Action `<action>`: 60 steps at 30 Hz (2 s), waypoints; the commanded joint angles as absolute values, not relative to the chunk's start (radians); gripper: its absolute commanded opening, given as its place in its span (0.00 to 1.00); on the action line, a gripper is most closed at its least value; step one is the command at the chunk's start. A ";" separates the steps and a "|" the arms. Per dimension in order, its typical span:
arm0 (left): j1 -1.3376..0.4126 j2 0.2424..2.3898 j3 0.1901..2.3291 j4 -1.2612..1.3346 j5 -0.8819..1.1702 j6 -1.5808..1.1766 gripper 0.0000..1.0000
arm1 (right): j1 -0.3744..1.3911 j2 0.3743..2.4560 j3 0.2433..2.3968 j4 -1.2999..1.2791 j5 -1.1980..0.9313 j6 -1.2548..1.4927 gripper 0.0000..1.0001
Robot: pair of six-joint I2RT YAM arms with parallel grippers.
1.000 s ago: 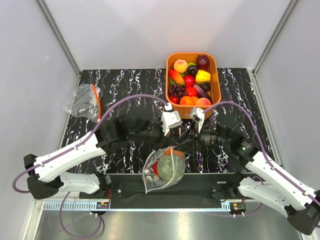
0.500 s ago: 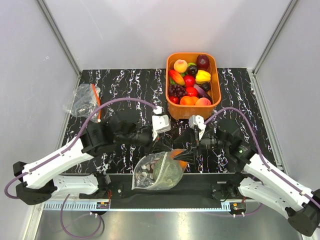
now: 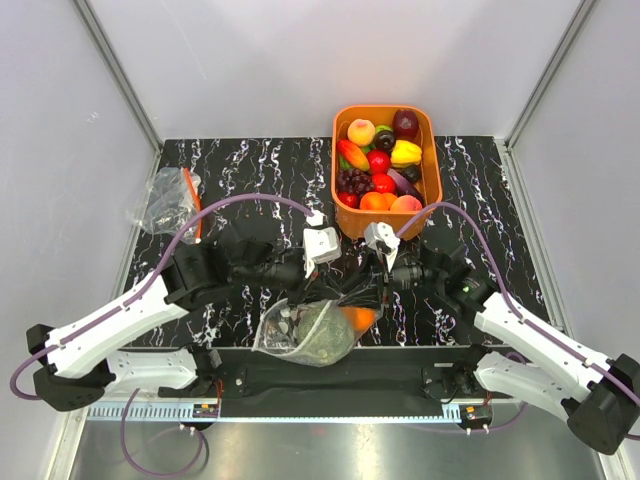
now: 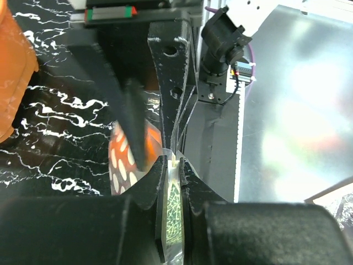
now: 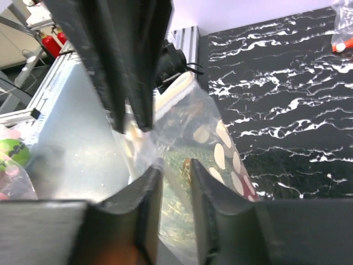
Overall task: Place the food in the zip-top bag and seal the zipper
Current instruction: Zip the zipper food storage bag at the center of the board.
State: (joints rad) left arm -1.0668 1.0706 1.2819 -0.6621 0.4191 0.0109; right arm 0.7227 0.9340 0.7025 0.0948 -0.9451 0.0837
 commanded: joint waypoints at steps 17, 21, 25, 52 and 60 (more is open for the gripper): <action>-1.042 1.062 1.267 -0.658 0.250 0.012 0.46 | 0.732 0.917 0.729 0.224 -0.925 0.261 0.00; -1.042 1.046 1.267 -0.653 0.273 0.021 0.51 | 0.733 0.914 0.735 0.218 -0.925 0.265 0.00; -1.042 1.060 1.282 -0.675 0.281 0.014 0.46 | 0.730 0.911 0.739 0.215 -0.927 0.268 0.00; -1.042 1.069 1.284 -0.635 0.353 0.006 0.00 | 0.733 0.914 0.787 0.138 -0.913 0.232 0.17; -1.042 1.046 1.247 -0.644 0.350 0.026 0.00 | 0.733 0.878 0.778 0.110 -0.812 0.241 0.00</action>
